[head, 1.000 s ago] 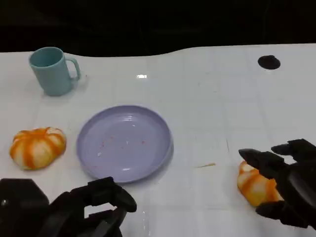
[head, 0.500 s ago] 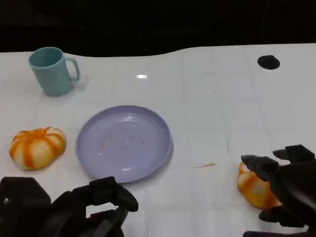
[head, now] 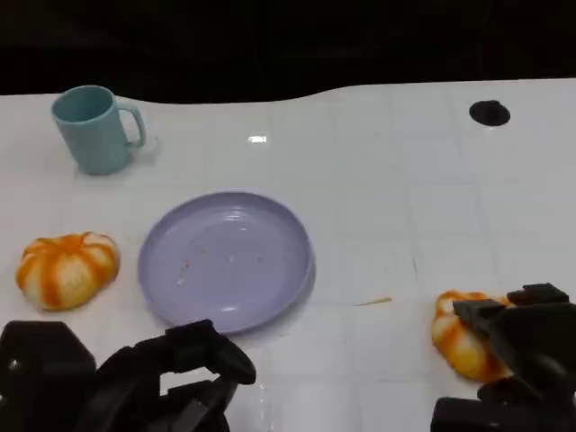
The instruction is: Grasp the bread from the table and place it into the plate.
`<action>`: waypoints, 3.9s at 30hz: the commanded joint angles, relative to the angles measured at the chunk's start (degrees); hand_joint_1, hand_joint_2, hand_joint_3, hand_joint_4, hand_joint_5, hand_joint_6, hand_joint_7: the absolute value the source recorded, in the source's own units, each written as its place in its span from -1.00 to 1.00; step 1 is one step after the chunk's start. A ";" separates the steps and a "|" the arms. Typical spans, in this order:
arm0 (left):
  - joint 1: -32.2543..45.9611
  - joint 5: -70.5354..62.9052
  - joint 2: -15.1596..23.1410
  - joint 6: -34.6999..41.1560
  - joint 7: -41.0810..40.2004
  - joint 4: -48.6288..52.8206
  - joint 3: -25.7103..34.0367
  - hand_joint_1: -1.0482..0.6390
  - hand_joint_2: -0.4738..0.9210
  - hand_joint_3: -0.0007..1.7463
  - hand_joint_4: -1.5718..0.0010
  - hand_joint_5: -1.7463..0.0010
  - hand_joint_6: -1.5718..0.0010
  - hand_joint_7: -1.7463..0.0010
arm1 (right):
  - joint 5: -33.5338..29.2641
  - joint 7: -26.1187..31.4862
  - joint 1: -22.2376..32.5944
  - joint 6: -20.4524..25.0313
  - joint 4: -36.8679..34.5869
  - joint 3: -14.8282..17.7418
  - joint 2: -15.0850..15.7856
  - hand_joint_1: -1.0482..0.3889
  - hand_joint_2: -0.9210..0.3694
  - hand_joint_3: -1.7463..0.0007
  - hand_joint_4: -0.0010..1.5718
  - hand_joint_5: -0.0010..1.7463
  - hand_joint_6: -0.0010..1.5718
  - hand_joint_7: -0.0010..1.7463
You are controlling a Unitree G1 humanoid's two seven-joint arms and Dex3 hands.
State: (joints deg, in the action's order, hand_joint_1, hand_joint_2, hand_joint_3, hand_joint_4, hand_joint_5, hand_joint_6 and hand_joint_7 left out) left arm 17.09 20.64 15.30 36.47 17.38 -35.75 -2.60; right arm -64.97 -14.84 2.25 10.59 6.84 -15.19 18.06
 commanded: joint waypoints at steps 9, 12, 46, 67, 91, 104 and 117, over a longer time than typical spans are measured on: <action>0.33 -0.28 0.15 0.32 -1.11 -1.30 -0.01 -0.15 0.77 -0.05 0.15 -1.00 0.24 -0.69 | 3.37 5.08 -6.78 4.13 -11.21 -4.02 -2.11 -0.36 -1.00 0.94 -0.57 -0.65 -0.34 -0.95; 0.31 -0.27 0.01 0.40 -1.24 -1.46 -0.14 -0.15 0.76 -0.04 0.14 -1.00 0.24 -0.69 | 4.57 9.22 -7.88 3.73 -14.04 -4.50 -2.57 -0.30 -1.00 0.94 -0.34 -0.60 -0.11 -0.89; -1.07 -1.12 -0.67 0.23 -1.89 0.55 -1.20 -0.13 0.77 -0.05 0.16 -1.00 0.23 -0.68 | 17.84 34.49 -13.45 -17.28 -21.22 -4.06 -1.95 0.29 -0.33 0.17 0.15 1.00 -0.14 0.99; -1.11 -2.29 -0.85 -2.00 -0.84 2.97 -1.13 -0.11 0.77 -0.04 0.16 -1.00 0.24 -0.69 | 24.16 26.71 -23.01 -20.48 -22.49 -8.60 -12.03 0.28 -0.06 -0.42 0.18 1.00 -0.08 0.99; 1.70 -3.56 0.03 -1.41 -1.91 -1.00 -3.07 -0.15 0.74 -0.03 0.15 -1.00 0.22 -0.67 | 27.39 33.66 -44.79 -21.84 -58.98 -12.06 -28.00 0.22 -0.43 -0.05 -0.07 0.93 0.02 0.26; 1.67 -3.25 -0.33 -1.16 -2.19 -1.42 -3.11 -0.16 0.75 -0.04 0.12 -1.00 0.20 -0.68 | 27.00 12.45 -46.08 -13.39 -52.46 -16.21 -24.41 -0.36 -1.00 0.71 -0.86 -0.78 -0.61 -1.00; 0.79 -3.30 -0.18 -0.85 -2.21 -0.78 -3.30 -0.15 0.73 -0.02 0.13 -1.00 0.20 -0.68 | 29.74 -1.85 -36.51 -5.44 -26.48 -15.41 -18.44 -0.48 -1.00 0.64 -0.87 -0.75 -0.68 -0.98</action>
State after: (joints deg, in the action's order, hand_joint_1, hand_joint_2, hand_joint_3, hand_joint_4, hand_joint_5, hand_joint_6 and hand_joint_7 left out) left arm 18.26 17.95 14.52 35.65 15.42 -36.75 -6.06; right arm -36.04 -15.33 -35.90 4.13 -23.66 -31.39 -2.27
